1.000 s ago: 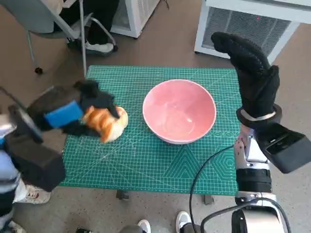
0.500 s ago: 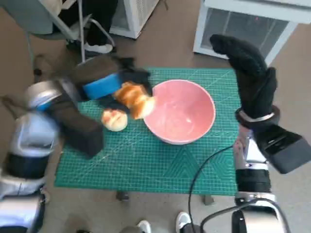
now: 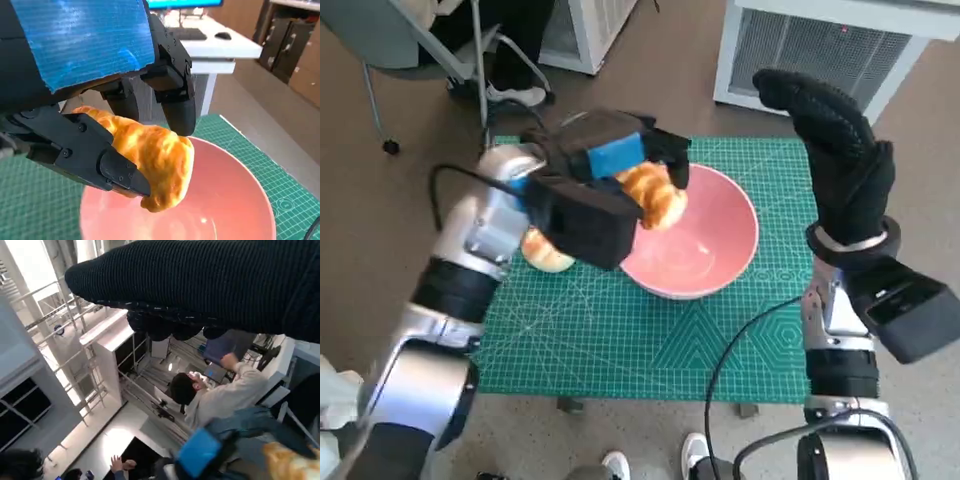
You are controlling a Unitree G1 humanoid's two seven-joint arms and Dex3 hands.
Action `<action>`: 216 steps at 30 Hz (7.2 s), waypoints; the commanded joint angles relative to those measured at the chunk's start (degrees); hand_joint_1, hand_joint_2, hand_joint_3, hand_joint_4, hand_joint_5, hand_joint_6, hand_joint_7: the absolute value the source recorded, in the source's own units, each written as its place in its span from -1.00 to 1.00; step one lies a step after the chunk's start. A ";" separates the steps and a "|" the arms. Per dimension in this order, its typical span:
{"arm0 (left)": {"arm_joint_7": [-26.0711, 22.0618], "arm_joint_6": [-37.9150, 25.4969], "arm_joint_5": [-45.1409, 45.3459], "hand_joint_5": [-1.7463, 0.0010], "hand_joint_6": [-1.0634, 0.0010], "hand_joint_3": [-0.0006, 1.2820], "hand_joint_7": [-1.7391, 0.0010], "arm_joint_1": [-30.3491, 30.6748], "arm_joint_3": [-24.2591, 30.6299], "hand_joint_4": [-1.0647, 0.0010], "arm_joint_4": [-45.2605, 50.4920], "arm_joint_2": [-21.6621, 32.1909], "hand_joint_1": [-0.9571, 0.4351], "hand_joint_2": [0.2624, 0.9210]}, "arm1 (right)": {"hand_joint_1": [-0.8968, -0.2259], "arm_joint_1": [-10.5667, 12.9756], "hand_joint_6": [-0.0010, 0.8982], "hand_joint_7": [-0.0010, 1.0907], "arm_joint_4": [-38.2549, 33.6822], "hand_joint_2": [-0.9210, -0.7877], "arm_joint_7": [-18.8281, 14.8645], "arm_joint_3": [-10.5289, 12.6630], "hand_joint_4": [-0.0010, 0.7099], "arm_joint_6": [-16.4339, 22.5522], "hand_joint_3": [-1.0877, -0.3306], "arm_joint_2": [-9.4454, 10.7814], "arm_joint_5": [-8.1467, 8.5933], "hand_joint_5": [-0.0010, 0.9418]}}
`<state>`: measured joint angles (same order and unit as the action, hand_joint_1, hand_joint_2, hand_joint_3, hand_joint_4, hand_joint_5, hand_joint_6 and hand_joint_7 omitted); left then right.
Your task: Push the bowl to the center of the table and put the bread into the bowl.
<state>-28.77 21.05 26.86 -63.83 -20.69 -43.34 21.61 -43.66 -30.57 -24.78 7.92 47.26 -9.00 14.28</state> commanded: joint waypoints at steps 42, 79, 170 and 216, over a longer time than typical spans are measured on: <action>-4.14 -3.10 -4.33 0.97 0.55 -1.00 0.97 11.26 8.44 0.84 8.67 15.73 0.00 0.68 | 0.09 1.75 -1.00 -0.10 0.14 -1.00 2.36 -0.33 -1.00 -0.72 -0.38 -0.35 -2.53 -0.05; -2.82 -13.23 3.15 0.99 0.36 -0.99 0.93 9.34 -0.14 0.63 -11.84 10.40 0.04 0.64 | 0.06 0.32 -1.00 -0.11 -2.11 -1.00 -1.07 -0.41 -0.99 -0.06 -0.34 -1.11 -0.67 -0.05; -3.87 -15.94 3.44 0.98 0.43 -0.96 0.92 4.85 -4.61 0.73 8.13 -3.25 -0.02 0.91 | 0.04 0.22 -1.00 -0.10 -2.05 -1.00 -1.07 -0.33 -0.87 -0.18 -0.29 -0.20 -0.12 -0.21; 12.67 12.16 -36.17 0.98 0.34 -0.46 0.92 28.00 24.35 0.46 22.29 -12.56 -0.36 1.00 | 0.13 -4.03 -1.00 0.02 -2.45 -1.00 4.27 -1.36 -0.57 2.06 -0.28 -0.11 -5.69 -0.53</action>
<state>-15.78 32.50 -8.05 -36.65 3.31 -22.93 10.02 -47.22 -32.01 -20.81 6.82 49.15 -8.87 8.95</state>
